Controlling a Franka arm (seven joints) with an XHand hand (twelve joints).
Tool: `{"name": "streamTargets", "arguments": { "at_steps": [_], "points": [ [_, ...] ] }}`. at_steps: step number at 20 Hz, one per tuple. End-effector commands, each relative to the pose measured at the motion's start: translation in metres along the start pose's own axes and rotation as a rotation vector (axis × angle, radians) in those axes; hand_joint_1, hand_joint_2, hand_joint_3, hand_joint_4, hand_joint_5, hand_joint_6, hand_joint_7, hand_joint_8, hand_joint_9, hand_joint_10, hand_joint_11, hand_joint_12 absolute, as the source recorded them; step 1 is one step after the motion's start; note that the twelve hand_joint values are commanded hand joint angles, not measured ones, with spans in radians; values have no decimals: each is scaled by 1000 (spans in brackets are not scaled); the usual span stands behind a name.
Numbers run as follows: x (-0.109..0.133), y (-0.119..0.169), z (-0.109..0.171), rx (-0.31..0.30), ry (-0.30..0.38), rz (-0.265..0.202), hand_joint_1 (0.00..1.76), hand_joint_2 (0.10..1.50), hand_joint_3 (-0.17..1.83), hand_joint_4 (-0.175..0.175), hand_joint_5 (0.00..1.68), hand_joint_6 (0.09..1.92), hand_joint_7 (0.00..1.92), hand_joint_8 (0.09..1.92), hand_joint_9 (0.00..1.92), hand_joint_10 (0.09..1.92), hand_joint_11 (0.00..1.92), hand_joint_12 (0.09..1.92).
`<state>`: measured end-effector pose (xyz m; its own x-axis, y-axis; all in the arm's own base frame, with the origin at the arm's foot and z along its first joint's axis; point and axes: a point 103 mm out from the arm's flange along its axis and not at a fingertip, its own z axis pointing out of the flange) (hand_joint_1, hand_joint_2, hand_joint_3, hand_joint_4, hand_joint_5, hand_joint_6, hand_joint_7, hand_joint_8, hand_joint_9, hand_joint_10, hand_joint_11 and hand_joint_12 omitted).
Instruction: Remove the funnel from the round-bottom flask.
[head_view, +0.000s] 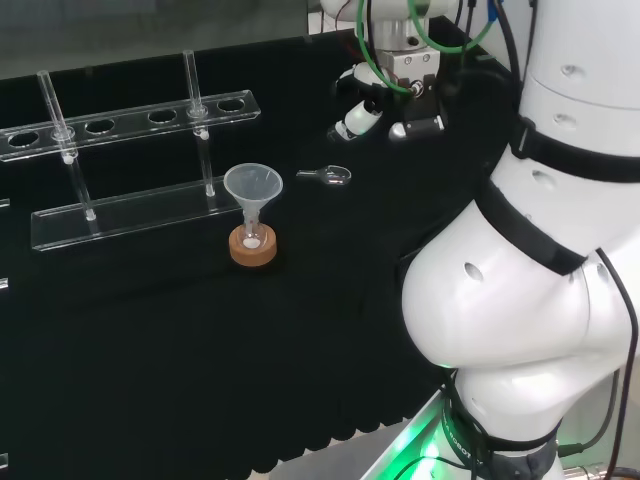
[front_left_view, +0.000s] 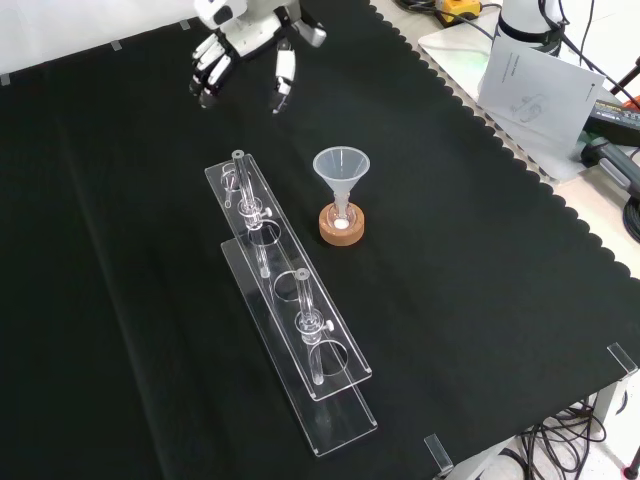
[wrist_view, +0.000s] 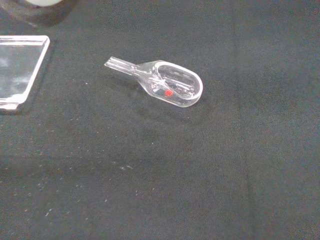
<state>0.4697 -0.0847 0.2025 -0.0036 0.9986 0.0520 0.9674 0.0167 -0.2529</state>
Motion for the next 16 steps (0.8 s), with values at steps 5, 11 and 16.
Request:
{"name": "streamTargets", "arguments": {
  "at_steps": [5, 11, 16],
  "points": [
    [36, -58, -16, -34, -24, 16, 637, 713, 275, 10, 353, 118, 108, 638, 310, 670, 132, 1381],
    [71, -89, -24, -45, -39, -4, 636, 714, 275, -1, 330, 99, 109, 637, 328, 674, 152, 1387],
    [94, -112, -28, -51, -57, -18, 633, 713, 274, -10, 319, 87, 110, 638, 340, 675, 185, 1406]
  ]
}}
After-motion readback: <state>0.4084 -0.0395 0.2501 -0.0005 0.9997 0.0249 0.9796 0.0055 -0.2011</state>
